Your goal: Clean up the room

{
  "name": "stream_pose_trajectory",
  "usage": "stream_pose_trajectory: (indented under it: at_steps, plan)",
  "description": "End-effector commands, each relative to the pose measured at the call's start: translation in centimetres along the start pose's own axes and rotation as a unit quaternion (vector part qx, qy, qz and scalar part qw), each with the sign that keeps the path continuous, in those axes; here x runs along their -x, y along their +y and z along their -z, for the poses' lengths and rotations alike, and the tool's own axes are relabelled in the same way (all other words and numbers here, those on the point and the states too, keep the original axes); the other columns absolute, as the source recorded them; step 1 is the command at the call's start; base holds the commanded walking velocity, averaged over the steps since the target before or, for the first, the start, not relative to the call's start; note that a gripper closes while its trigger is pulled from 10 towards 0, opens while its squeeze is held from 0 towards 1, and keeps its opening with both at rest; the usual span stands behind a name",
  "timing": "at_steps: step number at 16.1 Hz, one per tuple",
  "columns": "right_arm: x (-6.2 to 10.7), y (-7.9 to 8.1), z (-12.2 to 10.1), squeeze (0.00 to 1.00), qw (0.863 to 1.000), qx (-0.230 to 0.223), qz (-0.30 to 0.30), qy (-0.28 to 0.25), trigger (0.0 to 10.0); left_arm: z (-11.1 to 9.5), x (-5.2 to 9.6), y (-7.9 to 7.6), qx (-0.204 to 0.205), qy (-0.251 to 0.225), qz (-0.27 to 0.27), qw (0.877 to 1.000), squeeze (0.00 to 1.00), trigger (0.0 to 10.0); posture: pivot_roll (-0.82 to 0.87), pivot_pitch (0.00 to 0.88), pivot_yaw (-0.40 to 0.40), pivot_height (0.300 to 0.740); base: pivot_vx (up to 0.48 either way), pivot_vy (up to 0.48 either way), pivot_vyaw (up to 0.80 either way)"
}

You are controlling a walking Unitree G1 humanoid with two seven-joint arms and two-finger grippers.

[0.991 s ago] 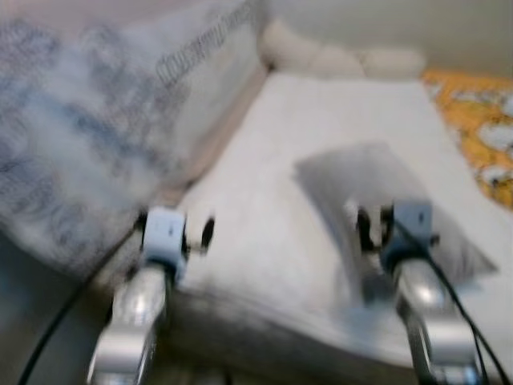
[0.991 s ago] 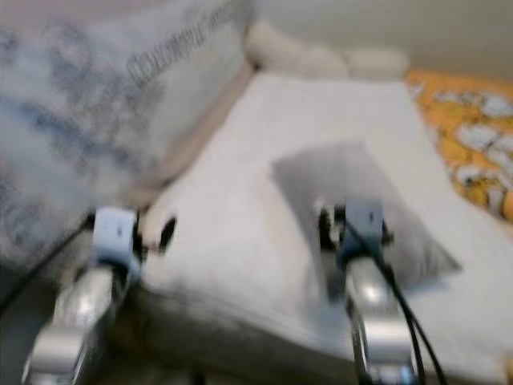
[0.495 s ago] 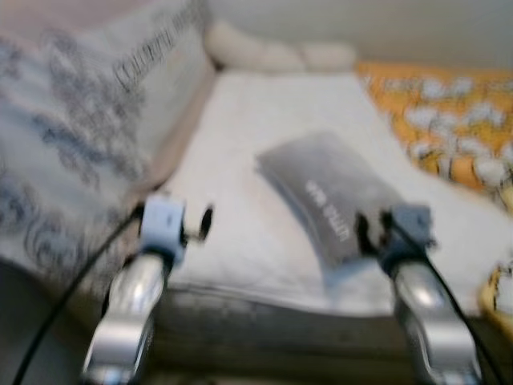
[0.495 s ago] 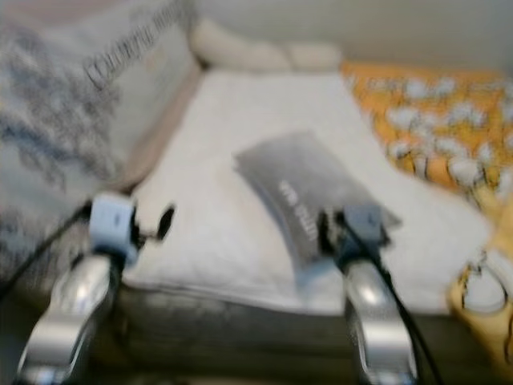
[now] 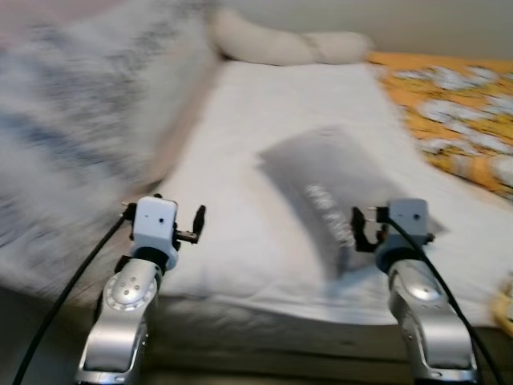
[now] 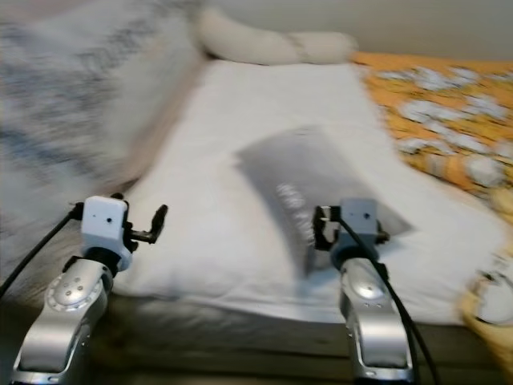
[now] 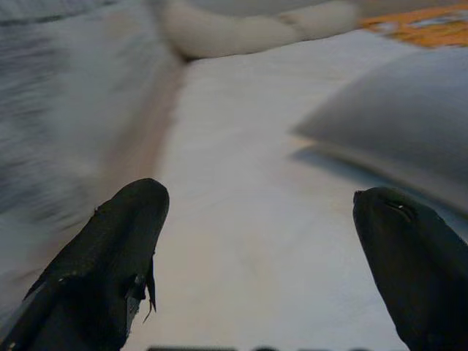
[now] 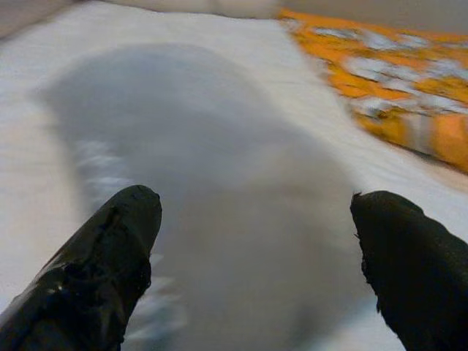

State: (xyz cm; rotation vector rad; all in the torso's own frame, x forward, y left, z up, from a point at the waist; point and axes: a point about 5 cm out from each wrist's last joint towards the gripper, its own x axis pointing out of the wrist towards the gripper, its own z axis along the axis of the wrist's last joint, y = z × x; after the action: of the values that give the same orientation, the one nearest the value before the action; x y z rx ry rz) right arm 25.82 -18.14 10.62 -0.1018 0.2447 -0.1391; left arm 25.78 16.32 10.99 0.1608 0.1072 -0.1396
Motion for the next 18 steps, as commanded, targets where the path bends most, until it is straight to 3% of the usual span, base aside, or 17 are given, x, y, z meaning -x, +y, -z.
stream_pose_trajectory:
  at_steps: [1,5,8,10,18]
  plan:
    - [0.11,-0.72,0.02,0.00,1.000,0.001,0.013,0.000,10.0,-0.21,-0.09,-0.66,0.000,-0.005,0.013,1.000,0.00,10.0,0.02,0.000,0.002,0.740,0.311,0.000,0.00]
    - [0.06,-0.32,0.01,0.00,1.000,0.002,-0.001,0.001,10.0,-0.13,-0.04,-0.56,0.000,-0.004,0.009,1.000,0.00,10.0,0.02,0.000,-0.003,0.740,0.307,0.000,0.00]
    - [0.10,0.07,0.13,0.00,0.999,0.029,-0.023,0.004,10.0,-0.12,-0.04,-0.59,-0.001,-0.003,0.009,1.000,0.00,10.0,0.02,0.000,-0.003,0.740,0.280,0.000,0.21]
    - [0.12,-0.28,0.49,0.00,1.000,0.010,-0.005,0.012,10.0,-0.05,-0.01,-0.68,-0.003,-0.002,0.012,1.000,0.00,10.0,0.02,0.000,-0.001,0.740,0.000,0.000,0.00]
    - [-0.03,-0.40,0.60,0.00,1.000,0.018,-0.001,0.013,10.0,-0.02,-0.39,-0.76,-0.009,-0.001,0.013,1.000,0.00,10.0,0.02,0.000,0.009,0.740,0.000,0.000,0.00]
